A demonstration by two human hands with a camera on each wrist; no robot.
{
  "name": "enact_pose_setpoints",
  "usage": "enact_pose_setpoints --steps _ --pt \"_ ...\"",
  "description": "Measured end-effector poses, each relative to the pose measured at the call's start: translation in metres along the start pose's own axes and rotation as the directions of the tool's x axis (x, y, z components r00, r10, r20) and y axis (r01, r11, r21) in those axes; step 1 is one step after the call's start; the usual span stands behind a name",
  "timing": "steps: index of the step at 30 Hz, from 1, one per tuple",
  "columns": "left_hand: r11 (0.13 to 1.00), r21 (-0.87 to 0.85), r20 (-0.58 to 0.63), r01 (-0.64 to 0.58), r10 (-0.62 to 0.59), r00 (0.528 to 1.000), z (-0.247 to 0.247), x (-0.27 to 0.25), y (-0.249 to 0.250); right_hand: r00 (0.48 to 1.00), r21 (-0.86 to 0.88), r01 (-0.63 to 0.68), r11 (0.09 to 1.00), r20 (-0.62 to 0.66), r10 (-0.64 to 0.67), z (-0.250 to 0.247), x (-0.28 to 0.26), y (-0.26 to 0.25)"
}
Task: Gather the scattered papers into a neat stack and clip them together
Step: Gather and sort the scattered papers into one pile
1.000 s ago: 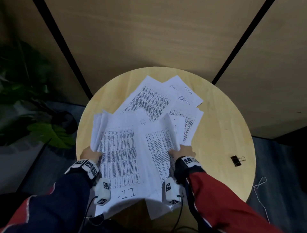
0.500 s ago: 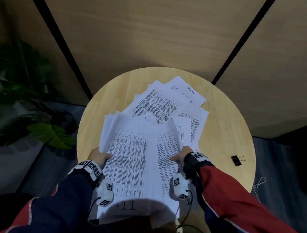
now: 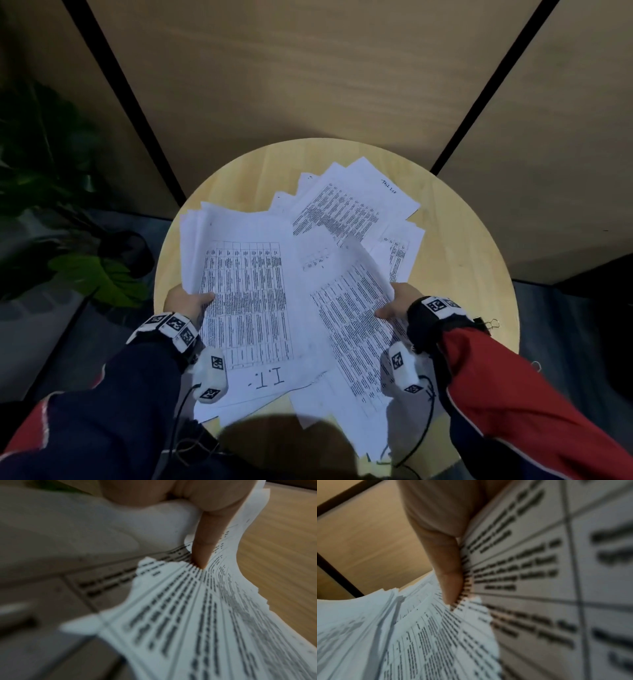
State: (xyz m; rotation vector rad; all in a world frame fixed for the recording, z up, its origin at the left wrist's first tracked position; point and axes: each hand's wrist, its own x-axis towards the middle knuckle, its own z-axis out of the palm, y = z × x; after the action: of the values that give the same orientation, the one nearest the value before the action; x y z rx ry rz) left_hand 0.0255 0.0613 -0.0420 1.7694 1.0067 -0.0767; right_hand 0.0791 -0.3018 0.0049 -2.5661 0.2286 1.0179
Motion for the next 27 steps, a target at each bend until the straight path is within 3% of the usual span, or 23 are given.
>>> enact_pose_setpoints --steps 3,6,8,11,20,27 --pt "0.991 0.116 0.009 -0.072 0.071 0.997 0.010 -0.004 0.014 0.998 -0.017 -0.036 0.999 -0.046 0.035 -0.004 -0.002 -0.005" --pt "0.963 0.237 0.030 -0.125 0.122 0.992 0.016 -0.009 0.028 0.983 -0.200 -0.033 0.979 -0.184 -0.005 -0.020 -0.009 -0.010" --pt "0.950 0.278 0.037 -0.140 0.135 0.990 0.017 -0.010 0.033 0.989 -0.271 0.023 0.962 -0.133 -0.061 -0.029 -0.013 -0.016" --pt "0.935 0.323 0.043 -0.146 0.140 0.989 0.018 -0.010 0.037 0.999 -0.322 0.037 0.946 -0.006 -0.042 -0.043 -0.022 -0.023" --pt "0.885 0.428 0.039 -0.183 0.184 0.982 0.020 -0.010 0.041 0.983 -0.365 -0.029 0.931 -0.181 -0.040 -0.066 -0.018 -0.011" --pt "0.780 0.578 0.145 -0.239 0.191 0.971 0.027 -0.008 0.042 0.847 -0.260 -0.091 0.961 -0.528 -0.063 -0.090 -0.032 -0.004"
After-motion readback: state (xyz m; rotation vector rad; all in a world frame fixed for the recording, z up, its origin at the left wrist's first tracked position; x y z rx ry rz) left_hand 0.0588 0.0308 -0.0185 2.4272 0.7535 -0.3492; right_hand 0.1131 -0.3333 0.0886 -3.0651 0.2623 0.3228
